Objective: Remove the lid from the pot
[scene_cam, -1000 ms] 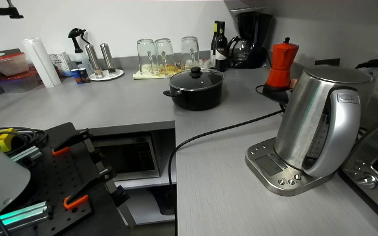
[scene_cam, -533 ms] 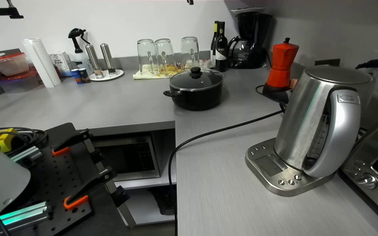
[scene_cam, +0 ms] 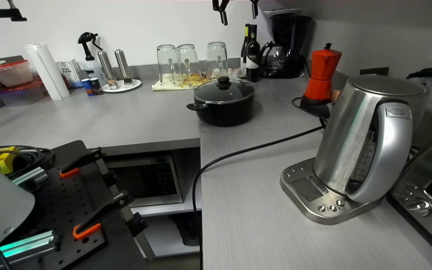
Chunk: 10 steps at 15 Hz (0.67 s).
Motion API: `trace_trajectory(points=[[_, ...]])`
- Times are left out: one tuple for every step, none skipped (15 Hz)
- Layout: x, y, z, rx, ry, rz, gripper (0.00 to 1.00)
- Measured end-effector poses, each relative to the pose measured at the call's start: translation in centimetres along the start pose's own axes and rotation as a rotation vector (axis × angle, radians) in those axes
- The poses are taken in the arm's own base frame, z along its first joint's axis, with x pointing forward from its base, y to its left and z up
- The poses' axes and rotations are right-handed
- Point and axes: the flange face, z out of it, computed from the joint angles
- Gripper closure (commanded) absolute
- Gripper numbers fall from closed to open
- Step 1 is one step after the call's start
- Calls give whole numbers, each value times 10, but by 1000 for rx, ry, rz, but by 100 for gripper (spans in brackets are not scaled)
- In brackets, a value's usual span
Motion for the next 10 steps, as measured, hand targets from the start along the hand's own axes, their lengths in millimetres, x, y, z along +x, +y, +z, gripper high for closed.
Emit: trace_trajectory(points=[[8, -2, 6, 1, 10, -6, 0], [15, -5, 11, 3, 19, -12, 0], [21, -9, 17, 7, 26, -19, 0], [27, -14, 21, 11, 32, -27, 0], [32, -20, 27, 18, 32, -35, 0], [35, -26, 31, 26, 31, -43, 0], [39, -33, 36, 34, 28, -51, 0], [41, -39, 40, 42, 25, -59, 0], [44, -44, 44, 49, 22, -66, 0], [45, -49, 49, 55, 17, -72, 0]])
